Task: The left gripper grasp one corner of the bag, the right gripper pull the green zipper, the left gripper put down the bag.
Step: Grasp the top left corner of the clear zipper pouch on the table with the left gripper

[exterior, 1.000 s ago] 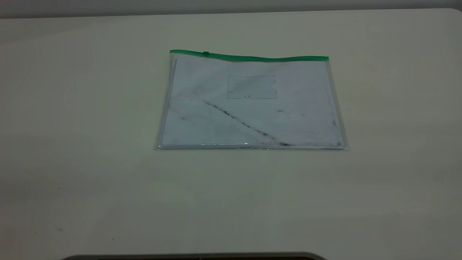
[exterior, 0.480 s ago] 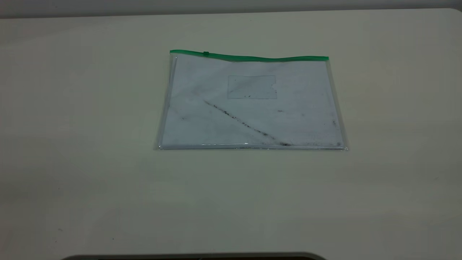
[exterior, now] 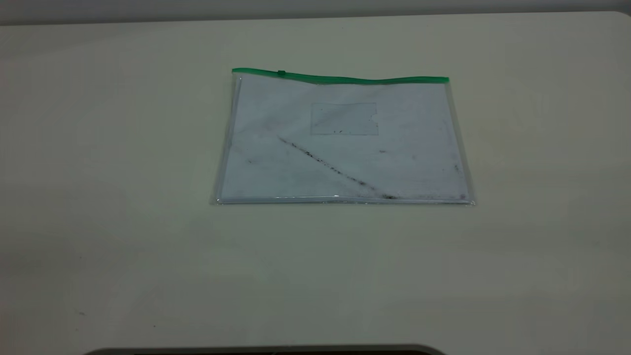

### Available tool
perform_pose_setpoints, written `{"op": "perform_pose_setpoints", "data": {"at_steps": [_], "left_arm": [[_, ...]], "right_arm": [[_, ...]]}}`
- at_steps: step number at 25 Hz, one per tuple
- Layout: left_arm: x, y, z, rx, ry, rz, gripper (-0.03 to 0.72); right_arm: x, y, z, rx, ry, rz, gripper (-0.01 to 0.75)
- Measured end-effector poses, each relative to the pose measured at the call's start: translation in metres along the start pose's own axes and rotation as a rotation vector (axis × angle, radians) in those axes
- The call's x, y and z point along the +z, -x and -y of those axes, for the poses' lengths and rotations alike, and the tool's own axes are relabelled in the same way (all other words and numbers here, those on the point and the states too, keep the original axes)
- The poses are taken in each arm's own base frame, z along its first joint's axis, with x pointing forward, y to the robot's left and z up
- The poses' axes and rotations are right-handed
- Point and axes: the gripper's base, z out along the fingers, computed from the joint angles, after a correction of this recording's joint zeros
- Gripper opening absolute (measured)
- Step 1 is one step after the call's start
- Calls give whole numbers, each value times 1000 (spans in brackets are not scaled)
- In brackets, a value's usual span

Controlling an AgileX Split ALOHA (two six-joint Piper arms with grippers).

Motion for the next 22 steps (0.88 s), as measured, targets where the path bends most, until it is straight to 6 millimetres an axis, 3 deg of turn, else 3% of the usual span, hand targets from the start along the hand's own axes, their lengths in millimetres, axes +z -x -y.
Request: {"op": "perform_pose_setpoints", "data": {"at_steps": [16, 19, 22], "left_arm": [[0, 0, 0, -5, -4, 0, 497], [2, 7, 0, -6, -2, -22, 497], [16, 32, 0, -9, 0, -59, 497]], "right_arm": [[0, 1, -4, 22, 44, 2, 485], [11, 13, -11, 31, 114, -27, 485], [34, 39, -16, 25, 169, -20, 485]]}}
